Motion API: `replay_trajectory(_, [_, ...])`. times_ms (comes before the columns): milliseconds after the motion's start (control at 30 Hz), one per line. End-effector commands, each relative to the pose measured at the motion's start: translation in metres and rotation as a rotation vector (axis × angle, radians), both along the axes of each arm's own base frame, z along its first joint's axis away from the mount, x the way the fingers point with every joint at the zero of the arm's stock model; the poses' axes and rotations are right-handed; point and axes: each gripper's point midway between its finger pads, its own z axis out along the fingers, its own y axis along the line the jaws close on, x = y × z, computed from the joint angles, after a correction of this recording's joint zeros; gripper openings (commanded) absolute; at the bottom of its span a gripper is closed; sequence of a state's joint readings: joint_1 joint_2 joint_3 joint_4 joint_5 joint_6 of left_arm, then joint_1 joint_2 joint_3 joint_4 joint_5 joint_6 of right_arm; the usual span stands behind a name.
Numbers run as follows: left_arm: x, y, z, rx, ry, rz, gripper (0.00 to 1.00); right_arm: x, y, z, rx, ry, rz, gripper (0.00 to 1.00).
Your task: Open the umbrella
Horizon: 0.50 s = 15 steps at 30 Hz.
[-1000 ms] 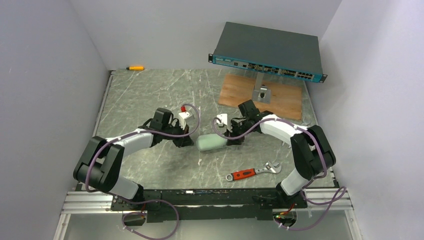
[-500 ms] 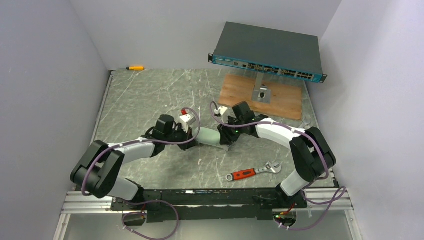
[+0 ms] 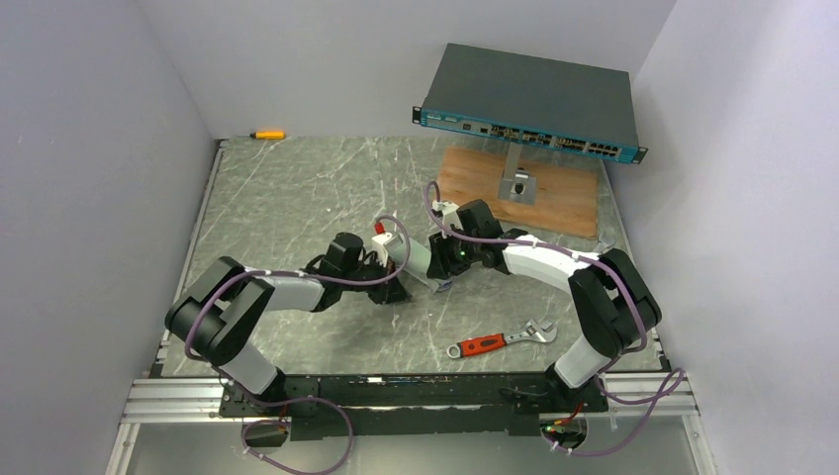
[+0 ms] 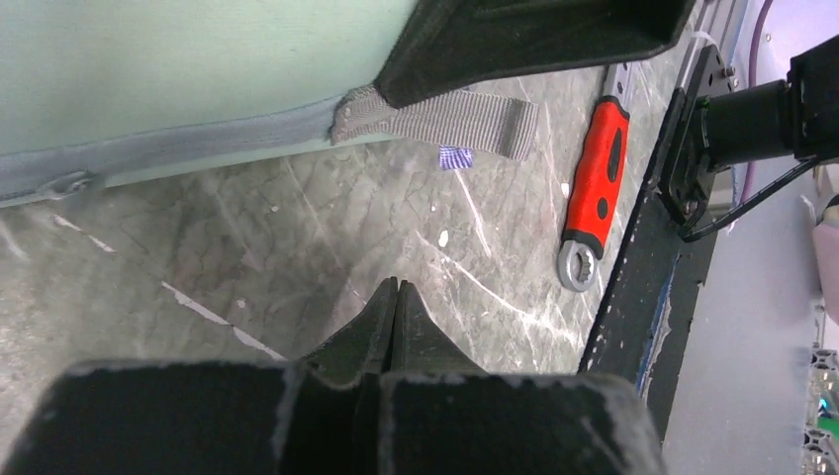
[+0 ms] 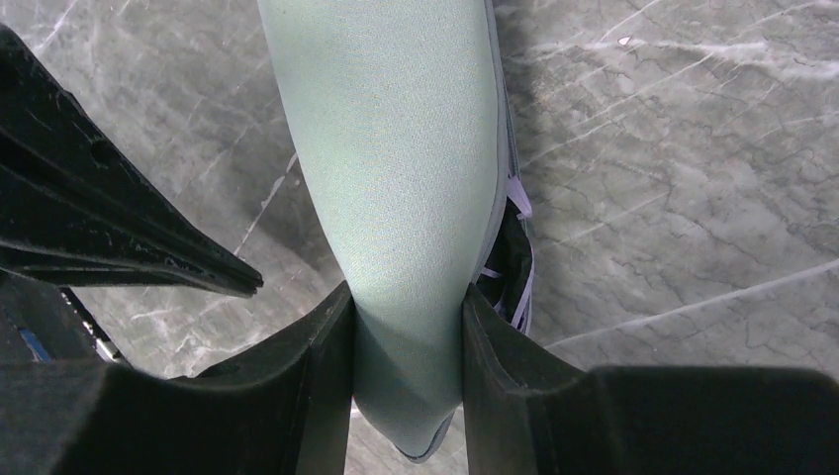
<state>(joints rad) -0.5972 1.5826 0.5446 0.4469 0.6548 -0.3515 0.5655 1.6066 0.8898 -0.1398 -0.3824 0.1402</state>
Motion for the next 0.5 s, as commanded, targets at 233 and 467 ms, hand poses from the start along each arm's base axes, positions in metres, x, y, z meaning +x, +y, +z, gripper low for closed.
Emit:
replay_trajectory(233, [0.058,0.067,0.055,0.100,-0.290,0.212,0.66,-0.002,-0.012,-0.008,-0.044,-0.014,-0.014,0.36])
replay_trajectory(467, [0.054,0.082,0.047,0.142,-0.174,0.247,0.70,-0.019,0.005,0.034,0.062,-0.040,0.152,0.68])
